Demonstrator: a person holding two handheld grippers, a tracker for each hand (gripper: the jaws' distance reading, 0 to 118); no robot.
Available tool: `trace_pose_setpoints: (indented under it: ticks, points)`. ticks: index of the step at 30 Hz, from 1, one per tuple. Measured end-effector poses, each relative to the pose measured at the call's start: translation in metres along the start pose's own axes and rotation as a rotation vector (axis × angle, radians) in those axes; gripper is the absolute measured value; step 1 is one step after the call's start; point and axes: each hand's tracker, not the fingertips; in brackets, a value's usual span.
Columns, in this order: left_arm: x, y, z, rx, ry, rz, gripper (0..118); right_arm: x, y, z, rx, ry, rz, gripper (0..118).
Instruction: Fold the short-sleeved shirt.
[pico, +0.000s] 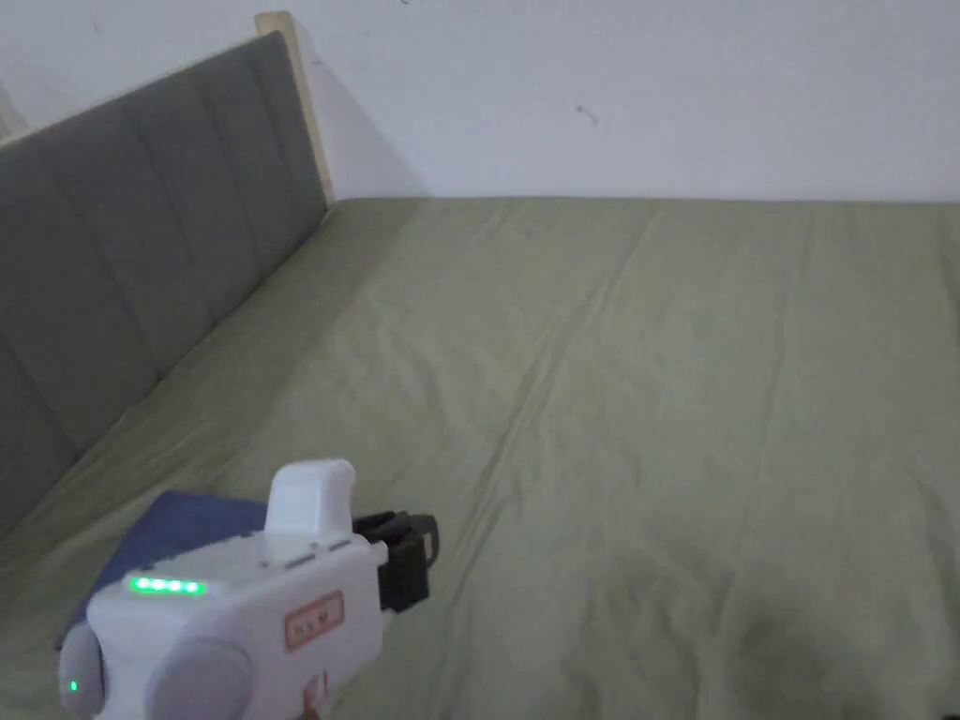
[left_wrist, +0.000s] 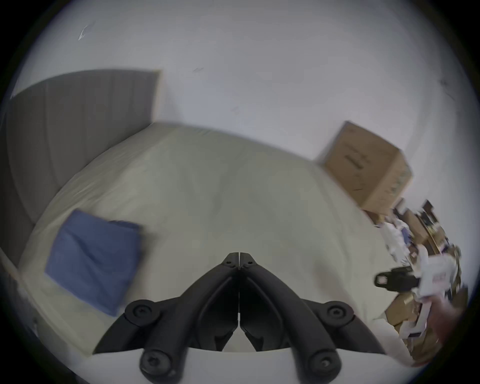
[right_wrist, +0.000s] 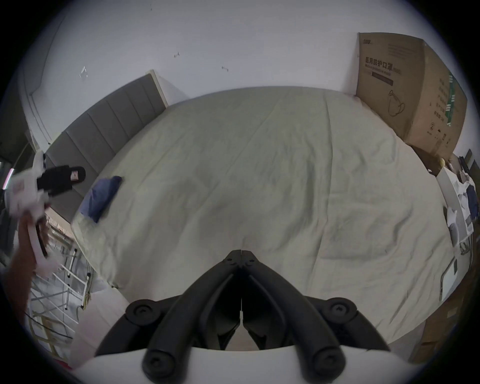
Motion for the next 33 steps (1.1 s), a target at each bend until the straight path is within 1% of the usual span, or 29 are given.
trace_pose_setpoints:
  ticks: [1, 3, 6, 8, 9, 11, 12, 14, 15, 17, 18, 20, 21, 22, 23, 24, 25, 26, 27, 28, 29, 31, 33]
  points:
    - [0.023, -0.005, -0.002, 0.026, -0.051, -0.041, 0, -0.001, 0.001, 0.009, 0.023, 0.002, -0.004, 0]
    - [0.062, -0.020, 0.008, 0.105, -0.021, -0.125, 0, -0.004, 0.004, 0.031, 0.098, -0.007, -0.024, 1]
    - [0.101, -0.022, 0.020, 0.175, -0.060, -0.097, 0, 0.001, 0.005, 0.063, 0.243, -0.021, -0.018, 1]
    - [0.121, -0.024, 0.029, 0.247, -0.043, -0.138, 0, -0.004, 0.005, 0.092, 0.386, -0.057, 0.008, 1]
    - [0.133, -0.019, 0.040, 0.311, 0.008, -0.173, 0, -0.006, 0.005, 0.107, 0.483, -0.082, 0.031, 1]
    - [0.149, -0.018, 0.053, 0.409, 0.073, -0.223, 0, -0.006, 0.002, 0.127, 0.676, -0.123, 0.043, 1]
    - [0.155, -0.018, 0.061, 0.466, 0.107, -0.234, 0, -0.007, 0.001, 0.134, 0.758, -0.167, 0.030, 1]
    - [0.163, -0.015, 0.079, 0.576, 0.120, -0.241, 0, -0.007, -0.003, 0.144, 0.884, -0.251, -0.006, 1]
    - [0.168, -0.015, 0.084, 0.628, 0.135, -0.251, 0, -0.005, -0.006, 0.147, 0.920, -0.284, -0.012, 1]
    - [0.172, -0.012, 0.094, 0.669, 0.162, -0.265, 0, -0.005, -0.009, 0.148, 0.914, -0.341, 0.002, 1]
    - [0.174, -0.011, 0.096, 0.655, 0.151, -0.262, 0, -0.005, -0.010, 0.149, 0.901, -0.349, 0.014, 1]
    - [0.179, -0.012, 0.098, 0.654, 0.162, -0.257, 2, -0.005, -0.015, 0.149, 0.895, -0.329, 0.043, 2]
    - [0.178, -0.009, 0.101, 0.654, 0.164, -0.252, 20, -0.005, -0.017, 0.150, 0.893, -0.323, 0.049, 20]
    - [0.178, -0.010, 0.103, 0.654, 0.163, -0.248, 50, -0.005, -0.018, 0.152, 0.892, -0.317, 0.051, 41]
    - [0.178, -0.010, 0.104, 0.652, 0.150, -0.241, 88, -0.005, -0.019, 0.153, 0.893, -0.312, 0.050, 68]
    - [0.178, -0.010, 0.104, 0.648, 0.146, -0.236, 118, -0.006, -0.018, 0.153, 0.888, -0.310, 0.051, 97]
    - [0.176, -0.006, 0.104, 0.637, 0.147, -0.233, 118, -0.006, -0.017, 0.152, 0.880, -0.314, 0.053, 97]
    - [0.177, -0.012, 0.106, 0.631, 0.152, -0.232, 116, -0.007, -0.016, 0.152, 0.873, -0.322, 0.056, 104]
    - [0.184, -0.019, 0.110, 0.660, 0.136, -0.231, 117, -0.007, -0.016, 0.152, 0.873, -0.330, 0.056, 116]
    - [0.188, -0.023, 0.112, 0.664, 0.129, -0.242, 118, -0.010, -0.013, 0.156, 0.924, -0.342, 0.076, 117]
    - [0.178, -0.011, 0.111, 0.658, 0.132, -0.245, 118, -0.012, -0.008, 0.157, 0.900, -0.337, 0.081, 118]
    - [0.176, -0.005, 0.110, 0.628, 0.138, -0.255, 118, -0.018, -0.003, 0.161, 0.890, -0.358, 0.094, 118]
    - [0.173, -0.004, 0.105, 0.608, 0.143, -0.251, 118, -0.016, -0.013, 0.156, 0.886, -0.355, 0.097, 118]
